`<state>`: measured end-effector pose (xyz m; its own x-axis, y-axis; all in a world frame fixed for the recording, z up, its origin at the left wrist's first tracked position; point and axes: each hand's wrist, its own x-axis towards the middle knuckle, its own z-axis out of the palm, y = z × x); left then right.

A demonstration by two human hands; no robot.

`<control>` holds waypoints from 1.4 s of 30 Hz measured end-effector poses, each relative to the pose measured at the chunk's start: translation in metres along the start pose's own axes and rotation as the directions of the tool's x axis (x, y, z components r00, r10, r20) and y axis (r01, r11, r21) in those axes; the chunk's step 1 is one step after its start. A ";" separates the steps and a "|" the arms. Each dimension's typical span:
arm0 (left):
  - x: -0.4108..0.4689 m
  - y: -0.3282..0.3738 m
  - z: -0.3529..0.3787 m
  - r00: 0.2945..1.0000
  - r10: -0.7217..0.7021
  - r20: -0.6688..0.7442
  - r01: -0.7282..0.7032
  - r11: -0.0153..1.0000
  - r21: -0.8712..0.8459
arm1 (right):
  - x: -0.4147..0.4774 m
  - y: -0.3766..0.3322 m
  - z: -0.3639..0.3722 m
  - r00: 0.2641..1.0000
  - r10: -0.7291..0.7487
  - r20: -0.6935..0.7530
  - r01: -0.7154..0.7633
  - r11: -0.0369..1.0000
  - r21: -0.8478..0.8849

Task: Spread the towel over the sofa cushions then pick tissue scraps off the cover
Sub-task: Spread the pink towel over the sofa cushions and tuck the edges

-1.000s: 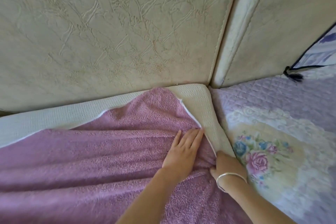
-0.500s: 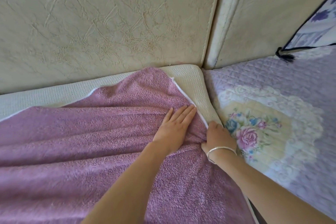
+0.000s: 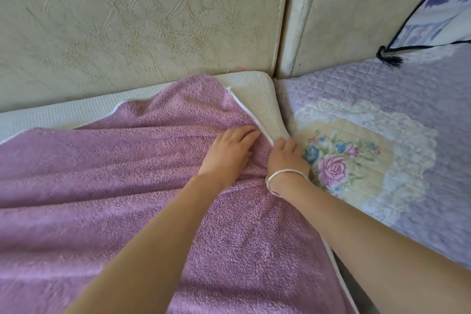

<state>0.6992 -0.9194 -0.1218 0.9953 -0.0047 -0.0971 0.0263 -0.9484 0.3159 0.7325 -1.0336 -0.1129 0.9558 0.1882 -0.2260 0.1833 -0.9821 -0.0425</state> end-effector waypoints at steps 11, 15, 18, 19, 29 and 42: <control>-0.042 -0.087 -0.063 0.792 -0.496 -0.357 0.493 0.864 -0.106 | 0.028 -0.081 -0.043 0.763 -0.645 -0.044 0.645 0.764 0.000; -0.038 -0.125 -0.076 0.708 -0.622 -0.334 0.615 0.776 -0.140 | 0.047 -0.133 -0.044 0.713 -0.697 0.072 0.699 0.715 0.008; -0.030 -0.155 -0.082 0.716 -0.674 -0.179 0.679 0.733 -0.041 | 0.064 -0.160 -0.044 0.724 -0.676 0.140 0.679 0.733 0.028; -0.027 -0.165 -0.086 0.725 -0.680 -0.109 0.685 0.728 0.013 | 0.072 -0.167 -0.046 0.743 -0.656 0.135 0.660 0.751 0.016; -0.001 -0.182 -0.100 0.793 -0.591 -0.148 0.602 0.798 0.040 | 0.109 -0.187 -0.056 0.774 -0.600 0.203 0.632 0.755 -0.175; 0.066 -0.118 -0.086 0.895 -0.445 0.032 0.443 0.879 -0.175 | 0.166 -0.101 -0.079 0.933 -0.348 -0.090 0.329 0.927 -0.179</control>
<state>0.7694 -0.7801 -0.0842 0.8761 0.4074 -0.2577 0.4806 -0.7803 0.4001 0.8910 -0.9027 -0.0691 0.8486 0.5178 -0.1082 0.5255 -0.8487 0.0600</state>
